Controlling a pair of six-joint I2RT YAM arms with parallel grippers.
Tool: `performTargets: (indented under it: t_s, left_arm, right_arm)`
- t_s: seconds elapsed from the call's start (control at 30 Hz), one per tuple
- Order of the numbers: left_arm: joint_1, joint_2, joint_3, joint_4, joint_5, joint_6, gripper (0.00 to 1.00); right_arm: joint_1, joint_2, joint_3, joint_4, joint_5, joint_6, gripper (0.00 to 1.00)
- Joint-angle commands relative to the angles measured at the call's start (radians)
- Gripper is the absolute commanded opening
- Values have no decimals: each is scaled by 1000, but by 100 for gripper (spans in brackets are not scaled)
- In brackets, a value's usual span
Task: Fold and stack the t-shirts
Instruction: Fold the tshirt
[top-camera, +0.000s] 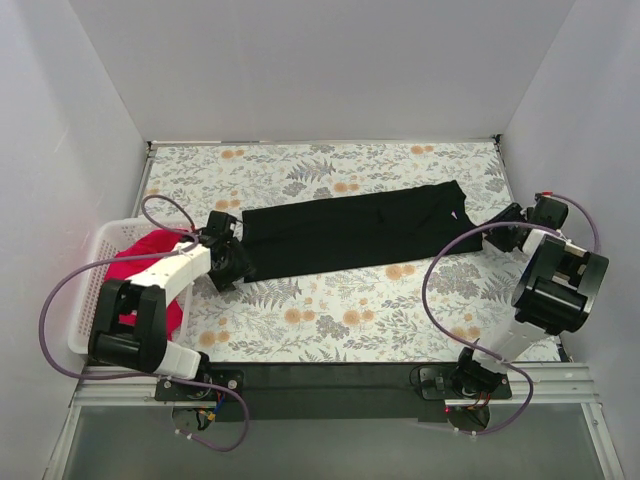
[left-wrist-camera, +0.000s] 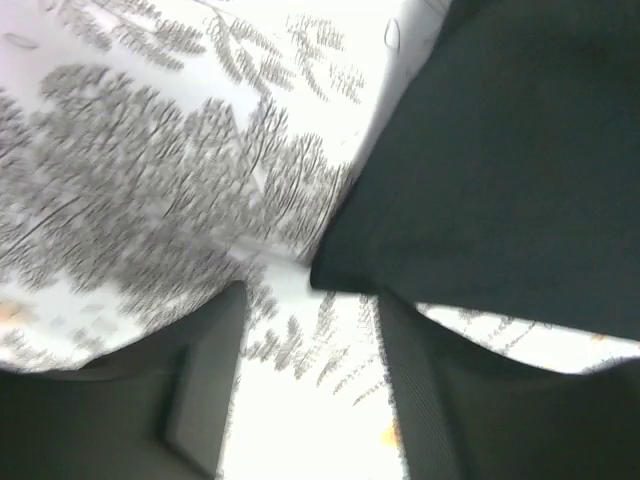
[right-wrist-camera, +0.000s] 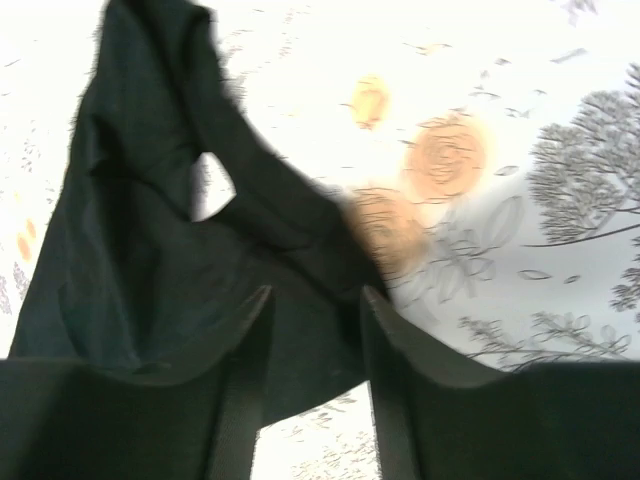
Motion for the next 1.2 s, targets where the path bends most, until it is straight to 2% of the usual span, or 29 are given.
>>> performTargets:
  t_s: [0.0,0.07,0.1,0.23,0.3,0.47,0.63,0.73,0.83,0.87,0.97,1.03,1.13,1.17]
  left_arm:
    - [-11,-117,53,-94,-19,1,57]
    - [-16,-138,126,-93,-39,42,75]
    - [-19,-129,157,-91,-52,61,79]
    - [-23,-2,318,-46,-62,154,82]
    - [-26,110,407,-10,-22,185,75]
    - [-49,326,556,11,41,205,57]
    - [-59,486,624,24,6,225,55]
    - [-59,546,642,-22,-29,204,54]
    - [-59,552,612,-94,-51,165,47]
    - [-57,531,560,-108,-53,138,42]
    - [-63,431,434,-119,13,96,39]
    - [-77,361,276,-90,52,76,39]
    - [-158,227,86,-52,199,23,39]
    - [-228,195,42,-36,225,-2,39]
  right_arm:
    - [54,-113,48,-28,62,-54,50]
    - [101,-141,58,-38,120,-68,54]
    - [116,-167,58,-65,126,-77,56]
    - [210,-192,49,-71,97,-65,53]
    - [236,-190,29,-68,96,-51,47]
    - [314,-152,-2,-61,70,-28,42]
    - [334,-66,-23,-24,69,-26,40]
    - [334,4,4,-21,94,-33,39]
    - [333,77,40,-21,129,-48,39]
    - [333,98,69,-22,137,-51,39]
    - [325,189,156,-24,143,-69,39]
    - [321,259,208,-33,119,-94,39]
    - [322,356,354,-38,39,-123,40]
    - [324,400,389,-62,21,-128,40]
